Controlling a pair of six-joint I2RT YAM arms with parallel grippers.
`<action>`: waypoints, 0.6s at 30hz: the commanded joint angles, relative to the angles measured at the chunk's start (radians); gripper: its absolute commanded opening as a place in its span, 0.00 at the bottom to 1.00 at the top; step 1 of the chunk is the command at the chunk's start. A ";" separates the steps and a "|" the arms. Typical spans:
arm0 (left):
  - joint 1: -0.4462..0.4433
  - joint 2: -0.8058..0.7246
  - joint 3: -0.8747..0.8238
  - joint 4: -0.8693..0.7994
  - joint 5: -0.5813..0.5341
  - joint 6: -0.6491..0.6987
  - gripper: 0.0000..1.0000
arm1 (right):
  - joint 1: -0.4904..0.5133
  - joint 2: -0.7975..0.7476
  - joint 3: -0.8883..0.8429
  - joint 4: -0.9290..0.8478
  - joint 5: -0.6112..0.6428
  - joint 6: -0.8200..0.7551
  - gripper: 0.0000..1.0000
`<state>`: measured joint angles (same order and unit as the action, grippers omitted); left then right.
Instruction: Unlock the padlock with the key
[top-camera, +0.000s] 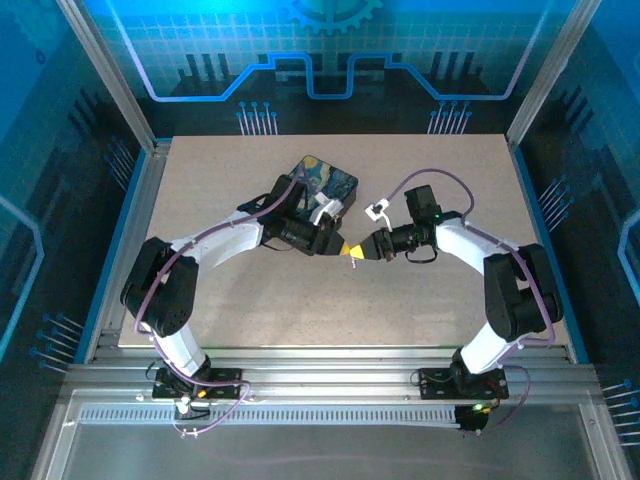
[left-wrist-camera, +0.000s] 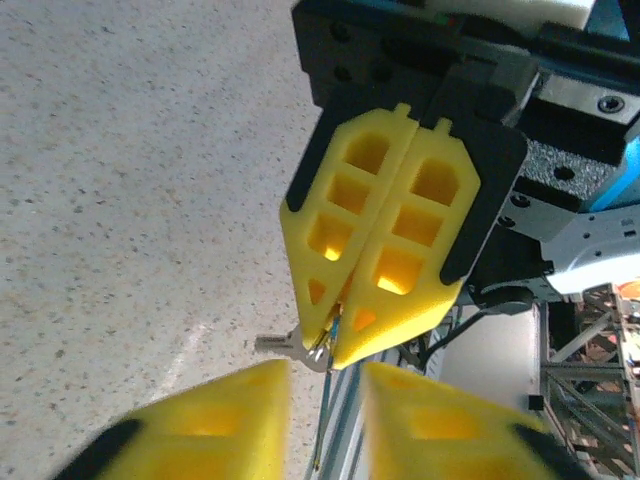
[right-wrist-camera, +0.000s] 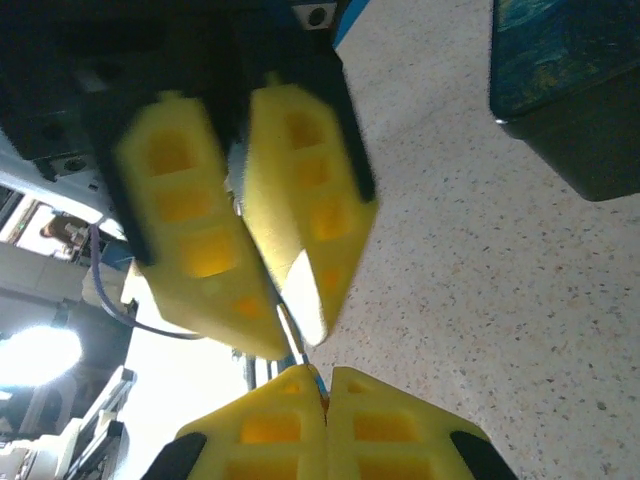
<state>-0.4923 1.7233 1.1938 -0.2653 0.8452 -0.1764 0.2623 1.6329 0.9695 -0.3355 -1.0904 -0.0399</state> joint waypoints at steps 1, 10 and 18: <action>0.038 -0.031 -0.019 0.060 -0.077 -0.059 0.40 | -0.019 -0.014 -0.029 0.058 0.067 0.102 0.00; 0.024 -0.024 -0.020 0.081 -0.412 -0.267 0.57 | -0.127 -0.016 -0.072 0.144 0.273 0.300 0.00; -0.072 0.135 0.114 0.007 -0.546 -0.318 0.59 | -0.170 -0.036 -0.047 0.061 0.486 0.365 0.00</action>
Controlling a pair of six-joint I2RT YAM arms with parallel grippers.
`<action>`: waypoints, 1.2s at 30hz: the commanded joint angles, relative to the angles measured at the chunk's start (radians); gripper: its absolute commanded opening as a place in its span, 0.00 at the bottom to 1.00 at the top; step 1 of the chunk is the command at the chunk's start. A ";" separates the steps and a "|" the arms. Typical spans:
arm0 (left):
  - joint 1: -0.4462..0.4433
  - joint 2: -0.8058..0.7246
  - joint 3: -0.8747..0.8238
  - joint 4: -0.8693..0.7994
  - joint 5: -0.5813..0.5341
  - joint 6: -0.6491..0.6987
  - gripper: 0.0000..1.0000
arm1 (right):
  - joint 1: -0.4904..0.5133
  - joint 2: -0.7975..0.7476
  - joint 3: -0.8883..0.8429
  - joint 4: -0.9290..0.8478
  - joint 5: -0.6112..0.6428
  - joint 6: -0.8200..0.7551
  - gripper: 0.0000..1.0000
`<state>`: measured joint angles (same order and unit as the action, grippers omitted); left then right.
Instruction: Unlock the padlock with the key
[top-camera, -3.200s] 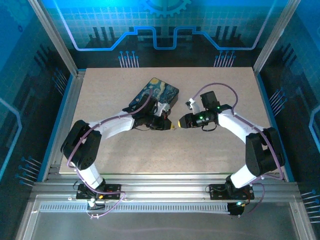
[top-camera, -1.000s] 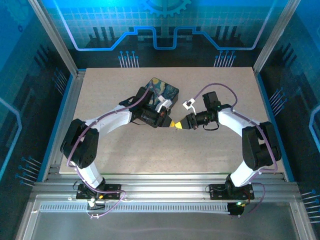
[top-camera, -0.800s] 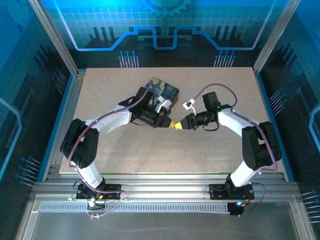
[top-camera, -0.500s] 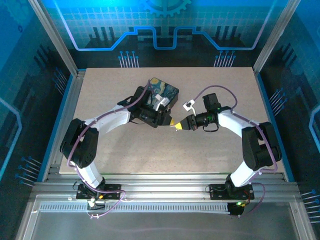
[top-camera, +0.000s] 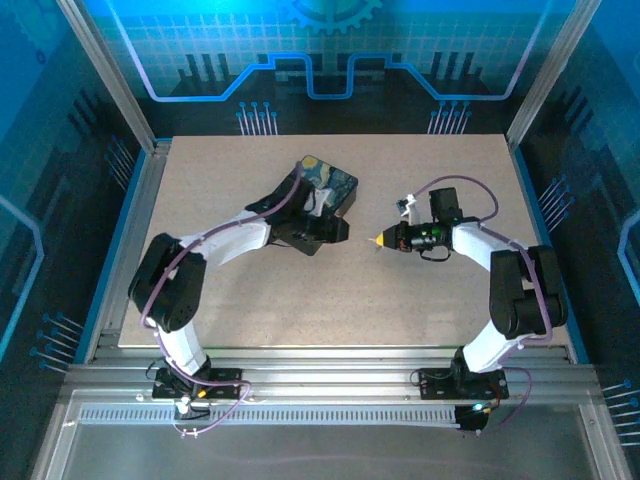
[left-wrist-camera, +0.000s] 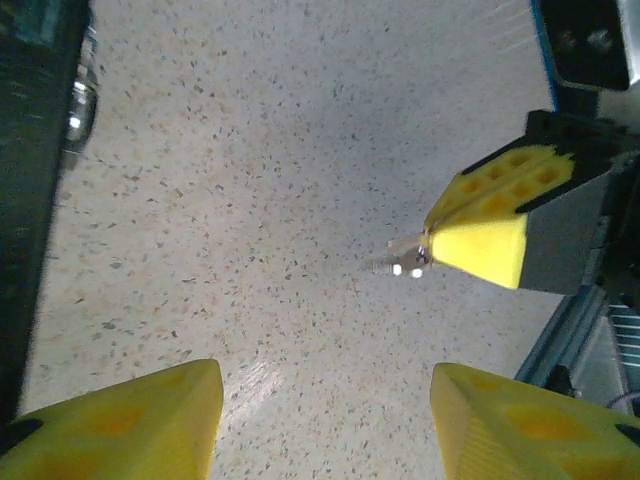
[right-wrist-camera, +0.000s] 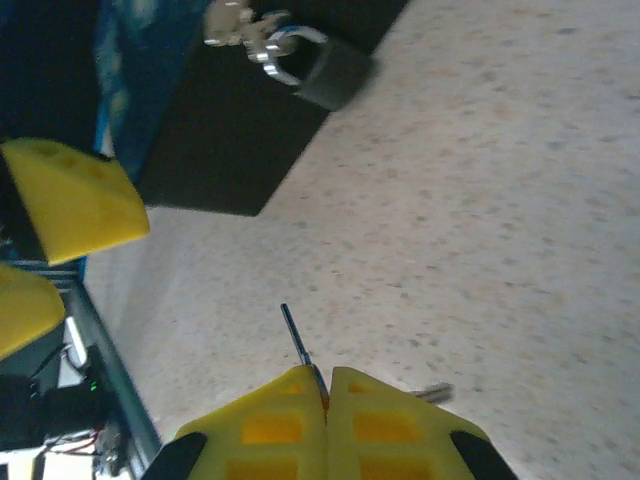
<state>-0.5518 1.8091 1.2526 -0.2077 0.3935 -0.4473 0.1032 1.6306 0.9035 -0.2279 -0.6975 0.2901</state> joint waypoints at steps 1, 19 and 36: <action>-0.013 0.066 0.067 -0.064 -0.119 -0.057 0.59 | -0.013 -0.034 0.025 -0.061 0.109 0.034 0.00; 0.098 0.064 0.066 -0.182 -0.582 -0.047 0.68 | 0.025 -0.064 0.071 -0.136 0.173 0.017 0.00; -0.027 0.289 0.263 -0.203 -0.902 -0.238 0.67 | 0.114 -0.104 0.099 -0.129 0.190 0.030 0.00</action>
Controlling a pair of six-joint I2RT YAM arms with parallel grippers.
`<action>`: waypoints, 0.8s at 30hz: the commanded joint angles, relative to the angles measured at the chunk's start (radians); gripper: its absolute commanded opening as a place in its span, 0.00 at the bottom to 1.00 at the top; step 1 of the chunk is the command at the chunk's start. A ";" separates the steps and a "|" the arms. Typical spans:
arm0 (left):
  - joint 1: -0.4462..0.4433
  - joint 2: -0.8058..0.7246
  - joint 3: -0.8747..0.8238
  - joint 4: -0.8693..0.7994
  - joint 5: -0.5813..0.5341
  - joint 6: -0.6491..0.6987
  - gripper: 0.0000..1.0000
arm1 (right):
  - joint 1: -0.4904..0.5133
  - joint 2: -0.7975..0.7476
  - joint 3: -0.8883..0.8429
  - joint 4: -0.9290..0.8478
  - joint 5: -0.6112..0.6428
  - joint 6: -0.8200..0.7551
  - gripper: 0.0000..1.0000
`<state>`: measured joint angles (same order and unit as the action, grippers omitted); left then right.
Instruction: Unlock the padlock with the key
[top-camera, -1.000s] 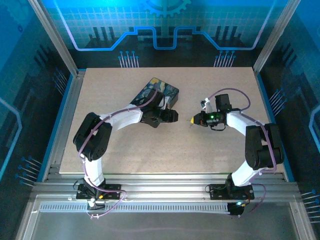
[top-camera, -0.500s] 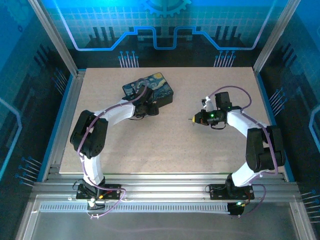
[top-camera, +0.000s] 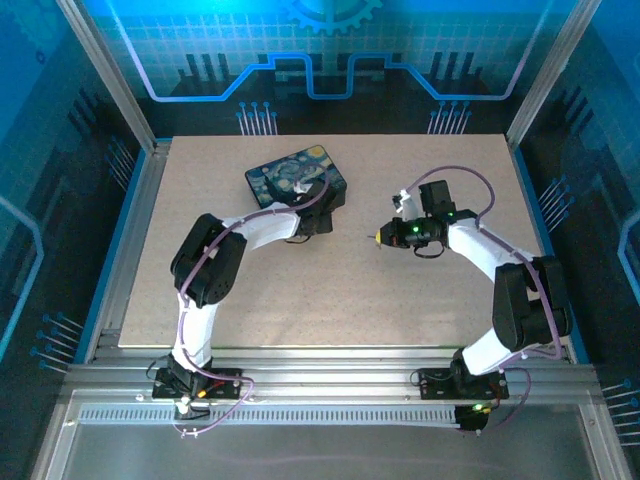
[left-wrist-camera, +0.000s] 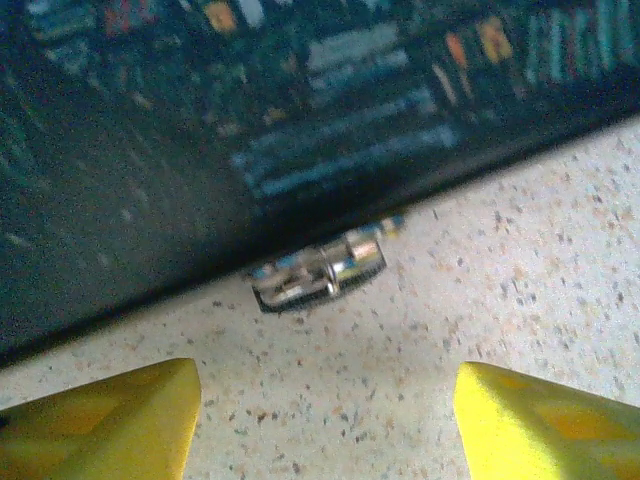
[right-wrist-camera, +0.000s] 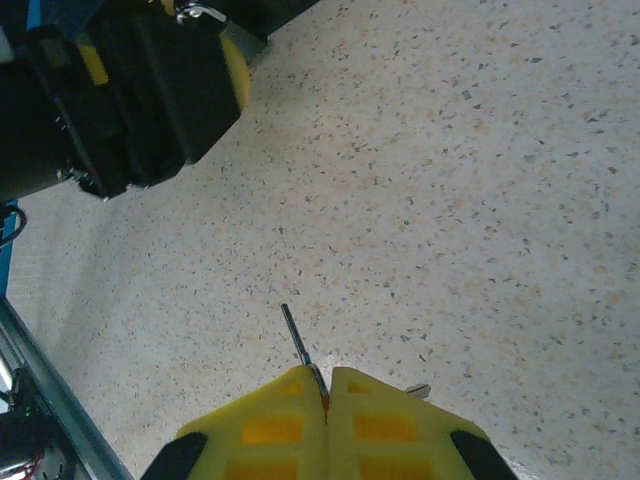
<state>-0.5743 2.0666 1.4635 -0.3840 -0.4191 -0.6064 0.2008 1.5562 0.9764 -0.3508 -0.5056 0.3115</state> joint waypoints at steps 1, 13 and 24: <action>-0.008 0.044 0.066 -0.030 -0.099 -0.091 0.67 | 0.018 -0.031 0.026 -0.004 -0.003 0.008 0.00; -0.037 0.143 0.189 -0.141 -0.237 -0.235 0.57 | 0.025 -0.036 -0.002 0.038 -0.036 0.004 0.00; -0.038 0.185 0.215 -0.147 -0.252 -0.256 0.51 | 0.027 -0.025 -0.016 0.052 -0.050 -0.010 0.00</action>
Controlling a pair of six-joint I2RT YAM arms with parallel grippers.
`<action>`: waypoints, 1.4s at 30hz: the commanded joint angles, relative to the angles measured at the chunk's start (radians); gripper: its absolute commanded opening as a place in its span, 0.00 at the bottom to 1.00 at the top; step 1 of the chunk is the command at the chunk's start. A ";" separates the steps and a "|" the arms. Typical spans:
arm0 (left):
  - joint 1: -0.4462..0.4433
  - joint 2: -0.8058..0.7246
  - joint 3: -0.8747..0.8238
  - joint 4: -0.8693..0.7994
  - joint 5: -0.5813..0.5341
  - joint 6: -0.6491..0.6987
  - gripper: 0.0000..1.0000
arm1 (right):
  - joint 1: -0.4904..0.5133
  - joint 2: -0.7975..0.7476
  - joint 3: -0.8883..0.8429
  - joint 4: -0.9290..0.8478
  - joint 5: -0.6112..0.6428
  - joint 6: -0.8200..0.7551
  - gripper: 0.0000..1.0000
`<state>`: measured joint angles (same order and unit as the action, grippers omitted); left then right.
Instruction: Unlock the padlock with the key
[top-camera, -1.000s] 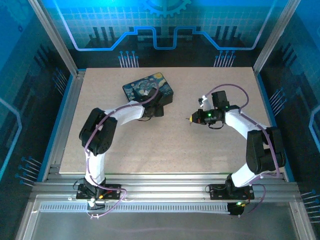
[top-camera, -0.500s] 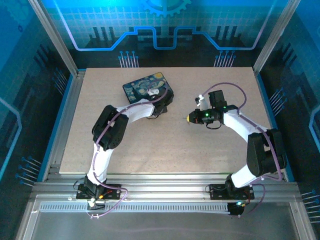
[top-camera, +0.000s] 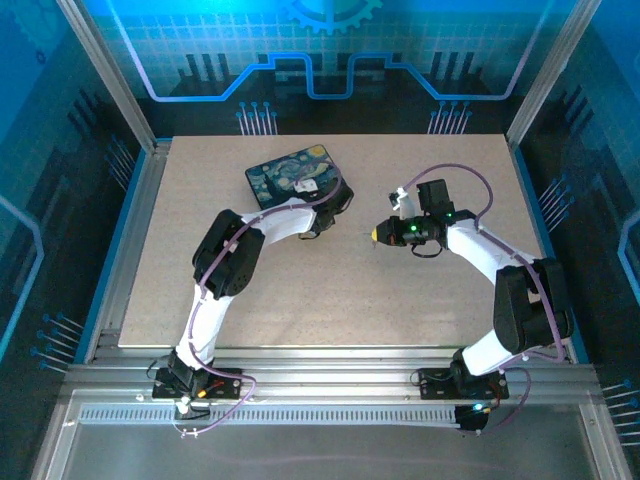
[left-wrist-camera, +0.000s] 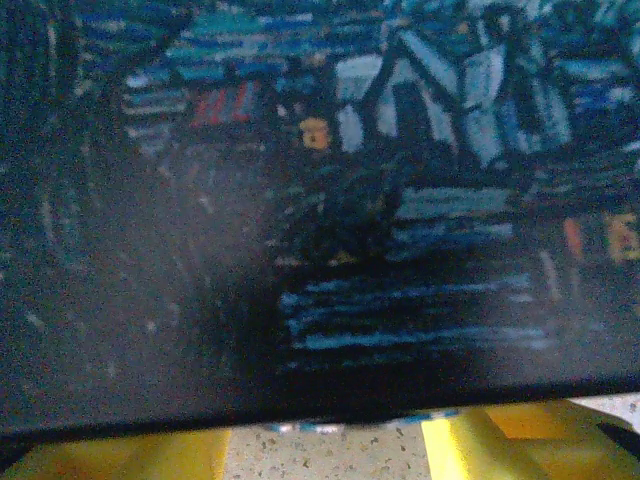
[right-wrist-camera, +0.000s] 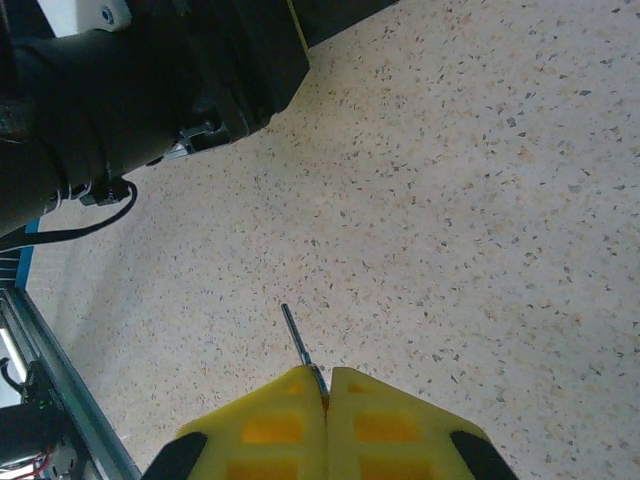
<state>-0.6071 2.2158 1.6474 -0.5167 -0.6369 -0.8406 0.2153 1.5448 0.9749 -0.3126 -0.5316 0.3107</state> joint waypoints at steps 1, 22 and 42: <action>-0.004 0.040 0.035 -0.014 -0.035 -0.022 0.51 | 0.013 -0.014 -0.016 0.014 -0.024 -0.010 0.00; 0.009 0.028 0.003 0.007 -0.041 -0.008 0.22 | 0.027 0.004 -0.030 0.027 -0.042 -0.012 0.00; 0.005 -0.173 -0.023 -0.219 0.355 0.129 0.04 | 0.053 -0.011 -0.040 0.008 -0.030 -0.016 0.00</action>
<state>-0.6003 2.1319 1.6314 -0.6743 -0.3962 -0.7509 0.2428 1.5513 0.9535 -0.2951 -0.5564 0.3103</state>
